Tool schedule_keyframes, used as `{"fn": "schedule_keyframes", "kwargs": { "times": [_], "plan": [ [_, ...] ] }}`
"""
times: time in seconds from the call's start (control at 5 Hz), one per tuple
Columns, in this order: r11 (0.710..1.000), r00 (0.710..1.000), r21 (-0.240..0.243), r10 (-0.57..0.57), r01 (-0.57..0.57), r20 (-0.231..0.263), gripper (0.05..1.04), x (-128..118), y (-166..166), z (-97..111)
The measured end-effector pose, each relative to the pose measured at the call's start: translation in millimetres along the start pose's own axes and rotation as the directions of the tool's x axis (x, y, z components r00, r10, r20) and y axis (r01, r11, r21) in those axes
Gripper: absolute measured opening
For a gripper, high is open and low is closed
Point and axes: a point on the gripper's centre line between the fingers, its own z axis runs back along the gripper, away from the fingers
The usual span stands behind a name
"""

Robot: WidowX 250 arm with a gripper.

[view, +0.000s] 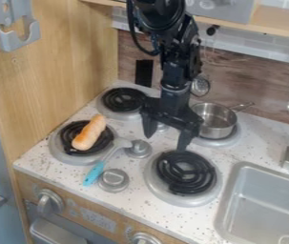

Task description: Move the knife to on the right side of the burner

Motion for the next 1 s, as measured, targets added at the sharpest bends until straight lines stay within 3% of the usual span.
{"fn": "schedule_keyframes", "kwargs": {
  "times": [0.4, 0.6, 0.8, 1.0],
  "plan": [
    [0.998, 0.996, 0.026, 0.051, -0.049, -0.069, 0.999, -13.6, 8.2, -20.9],
    [0.989, 0.982, 0.054, 0.144, -0.138, -0.122, 0.999, -24.6, 36.0, -32.3],
    [0.976, 0.973, 0.056, 0.213, -0.209, -0.086, 0.999, -19.0, 64.0, -33.5],
    [0.96, 0.954, 0.063, 0.278, -0.273, -0.107, 0.999, -22.2, 93.4, -50.9]
  ]
}}
